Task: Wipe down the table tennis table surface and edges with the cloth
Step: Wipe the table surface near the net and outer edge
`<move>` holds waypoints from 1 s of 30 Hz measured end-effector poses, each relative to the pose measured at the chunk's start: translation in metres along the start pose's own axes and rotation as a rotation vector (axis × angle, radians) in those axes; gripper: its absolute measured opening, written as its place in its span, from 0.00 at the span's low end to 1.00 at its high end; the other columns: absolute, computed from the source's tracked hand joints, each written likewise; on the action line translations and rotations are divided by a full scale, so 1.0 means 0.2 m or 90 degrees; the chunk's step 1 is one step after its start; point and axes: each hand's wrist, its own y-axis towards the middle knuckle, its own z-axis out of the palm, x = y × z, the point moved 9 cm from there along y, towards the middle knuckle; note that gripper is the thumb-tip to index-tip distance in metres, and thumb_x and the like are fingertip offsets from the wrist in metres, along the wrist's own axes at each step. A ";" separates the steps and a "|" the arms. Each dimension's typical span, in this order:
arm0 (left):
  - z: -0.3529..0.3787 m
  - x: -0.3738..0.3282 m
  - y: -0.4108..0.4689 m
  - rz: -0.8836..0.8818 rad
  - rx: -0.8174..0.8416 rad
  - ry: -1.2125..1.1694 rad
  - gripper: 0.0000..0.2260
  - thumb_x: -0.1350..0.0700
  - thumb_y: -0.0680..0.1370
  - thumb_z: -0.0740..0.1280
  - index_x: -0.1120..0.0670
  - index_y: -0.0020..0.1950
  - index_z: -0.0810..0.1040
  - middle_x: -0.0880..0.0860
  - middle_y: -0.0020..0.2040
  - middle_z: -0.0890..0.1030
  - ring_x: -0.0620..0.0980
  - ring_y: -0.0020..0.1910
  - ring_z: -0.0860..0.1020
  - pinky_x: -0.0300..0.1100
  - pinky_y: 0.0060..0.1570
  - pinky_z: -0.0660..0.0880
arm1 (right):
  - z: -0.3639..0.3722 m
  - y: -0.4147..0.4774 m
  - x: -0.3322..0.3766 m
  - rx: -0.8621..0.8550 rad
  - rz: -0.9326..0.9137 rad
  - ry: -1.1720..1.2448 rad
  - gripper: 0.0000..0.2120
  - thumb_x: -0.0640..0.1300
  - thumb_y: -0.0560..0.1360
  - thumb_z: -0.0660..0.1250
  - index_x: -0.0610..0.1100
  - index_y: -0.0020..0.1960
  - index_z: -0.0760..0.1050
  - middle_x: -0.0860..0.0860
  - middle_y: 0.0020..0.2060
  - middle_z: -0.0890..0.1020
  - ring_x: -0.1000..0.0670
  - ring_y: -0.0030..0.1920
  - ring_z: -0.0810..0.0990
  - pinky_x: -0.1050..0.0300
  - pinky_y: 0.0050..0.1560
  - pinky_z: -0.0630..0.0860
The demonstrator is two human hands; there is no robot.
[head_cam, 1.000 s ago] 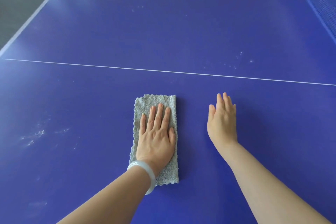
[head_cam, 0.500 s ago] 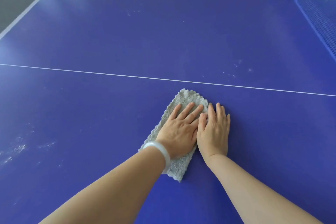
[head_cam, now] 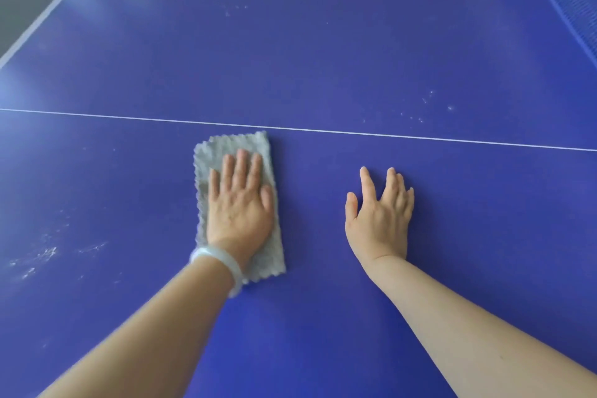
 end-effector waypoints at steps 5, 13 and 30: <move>0.14 -0.44 -0.64 0.318 0.095 -0.006 0.27 0.46 0.82 0.52 0.49 0.81 0.54 0.49 0.81 0.50 0.51 0.80 0.45 0.55 0.75 0.49 | -0.01 0.00 -0.02 0.006 0.009 0.025 0.25 0.53 0.82 0.55 0.50 0.79 0.60 0.39 0.78 0.56 0.40 0.79 0.52 0.41 0.78 0.45; -0.03 0.15 -0.42 0.128 0.066 0.068 0.27 0.42 0.82 0.44 0.44 0.81 0.46 0.43 0.81 0.43 0.44 0.79 0.39 0.50 0.78 0.43 | 0.00 0.00 0.02 -0.018 -0.021 0.003 0.26 0.52 0.81 0.57 0.47 0.78 0.62 0.35 0.77 0.58 0.37 0.78 0.55 0.37 0.77 0.49; -0.02 0.13 -0.43 0.136 0.063 0.031 0.26 0.45 0.83 0.46 0.45 0.81 0.47 0.46 0.81 0.45 0.46 0.79 0.41 0.49 0.77 0.39 | 0.06 -0.69 0.39 0.062 -0.125 -0.004 0.28 0.47 0.83 0.54 0.39 0.79 0.55 0.44 0.79 0.56 0.47 0.80 0.53 0.45 0.79 0.48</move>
